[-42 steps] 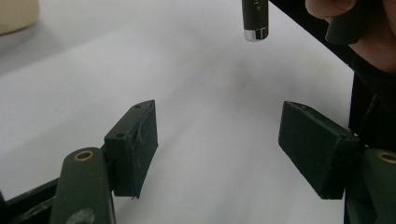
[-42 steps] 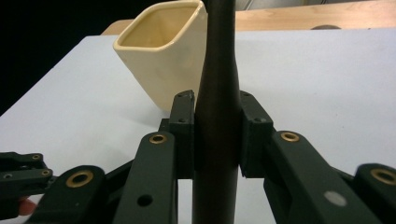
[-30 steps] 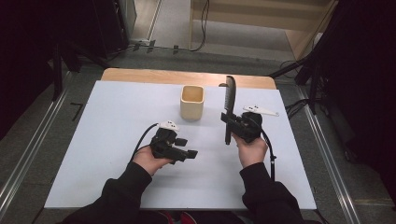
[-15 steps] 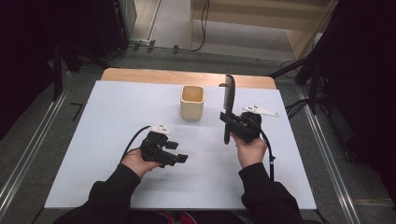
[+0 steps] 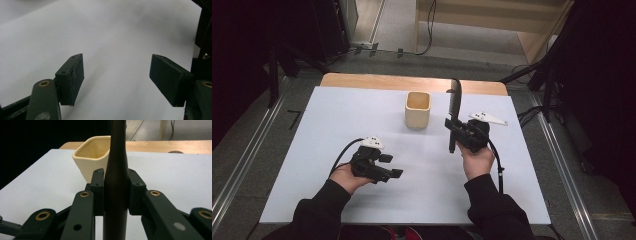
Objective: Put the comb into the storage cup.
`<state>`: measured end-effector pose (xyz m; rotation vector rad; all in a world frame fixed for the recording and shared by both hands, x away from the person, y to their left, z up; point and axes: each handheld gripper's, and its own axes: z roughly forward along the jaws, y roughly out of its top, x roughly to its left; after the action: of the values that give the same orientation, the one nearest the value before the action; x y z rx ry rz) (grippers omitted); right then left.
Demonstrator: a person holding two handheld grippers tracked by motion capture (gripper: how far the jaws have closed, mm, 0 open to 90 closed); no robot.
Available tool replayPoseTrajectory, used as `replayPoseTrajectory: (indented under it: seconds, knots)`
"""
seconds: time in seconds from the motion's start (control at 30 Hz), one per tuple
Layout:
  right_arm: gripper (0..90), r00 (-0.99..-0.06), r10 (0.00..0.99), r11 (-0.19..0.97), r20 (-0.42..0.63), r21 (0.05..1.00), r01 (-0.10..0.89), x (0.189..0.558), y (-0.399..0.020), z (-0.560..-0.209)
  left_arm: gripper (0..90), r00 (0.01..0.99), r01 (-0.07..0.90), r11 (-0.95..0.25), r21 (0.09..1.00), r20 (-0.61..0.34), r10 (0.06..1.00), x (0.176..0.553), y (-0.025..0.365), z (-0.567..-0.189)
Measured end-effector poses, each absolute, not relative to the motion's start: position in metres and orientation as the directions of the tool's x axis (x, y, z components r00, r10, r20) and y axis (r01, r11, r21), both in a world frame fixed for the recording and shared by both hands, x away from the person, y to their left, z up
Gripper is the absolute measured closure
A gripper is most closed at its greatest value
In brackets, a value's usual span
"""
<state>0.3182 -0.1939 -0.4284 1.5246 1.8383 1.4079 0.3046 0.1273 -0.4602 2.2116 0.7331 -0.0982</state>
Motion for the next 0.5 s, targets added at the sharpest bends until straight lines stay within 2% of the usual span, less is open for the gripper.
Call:
replayPoseTrajectory:
  seconds: [0.5]
  knots:
    - [69.7, -0.364, 0.885, -0.072, 0.292, 0.856, 0.512, 0.324, -0.184, -0.423, 27.8, 0.812, 0.554, -0.516, 0.654, -0.286, 0.509, 0.302, 0.147, -0.463]
